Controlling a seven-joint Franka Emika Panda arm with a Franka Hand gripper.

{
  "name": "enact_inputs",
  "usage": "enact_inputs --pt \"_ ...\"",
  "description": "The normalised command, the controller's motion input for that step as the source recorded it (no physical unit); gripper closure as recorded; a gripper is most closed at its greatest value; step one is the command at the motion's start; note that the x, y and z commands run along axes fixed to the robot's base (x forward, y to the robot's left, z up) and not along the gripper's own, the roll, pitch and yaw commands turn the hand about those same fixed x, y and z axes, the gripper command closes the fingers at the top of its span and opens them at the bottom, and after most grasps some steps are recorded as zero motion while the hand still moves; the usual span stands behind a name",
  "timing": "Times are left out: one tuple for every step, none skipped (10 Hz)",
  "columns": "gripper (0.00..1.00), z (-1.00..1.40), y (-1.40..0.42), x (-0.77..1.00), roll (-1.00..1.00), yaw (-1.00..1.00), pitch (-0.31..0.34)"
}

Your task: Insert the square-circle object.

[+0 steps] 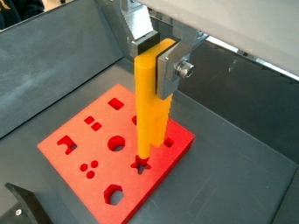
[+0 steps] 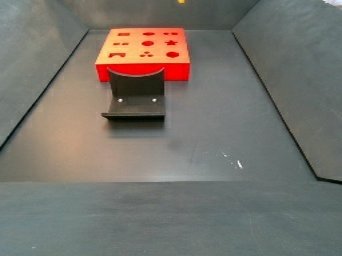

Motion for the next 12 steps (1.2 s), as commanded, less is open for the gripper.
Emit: enact_inputs --pt "1.0 -0.08 -0.11 0.36 -0.16 -0.62 0.0" --pt "1.0 0.0 -0.1 0.11 -0.2 -0.81 -0.111" --pt "1.0 -0.05 -0.09 0.0 -0.18 -0.89 -0.17" --pt "1.0 -0.06 -0.06 0.0 -0.19 -0.94 -0.197" --pt "1.0 -0.06 -0.03 0.0 -0.16 -0.98 -0.171" --pt "1.0 -0.06 -0.03 0.0 -0.16 -0.99 -0.166" --pt "1.0 -0.13 -0.03 0.0 -0.14 -0.97 -0.184" --pt "1.0 -0.32 -0.13 0.01 -0.05 -0.92 -0.211" --pt "1.0 -0.35 -0.23 0.01 0.0 -0.91 -0.153" --pt "1.0 -0.35 -0.25 0.03 0.0 -0.94 -0.066" --pt "1.0 -0.29 -0.26 0.03 0.01 -0.94 -0.014" --pt "1.0 -0.26 -0.28 0.0 0.02 -0.85 0.037"
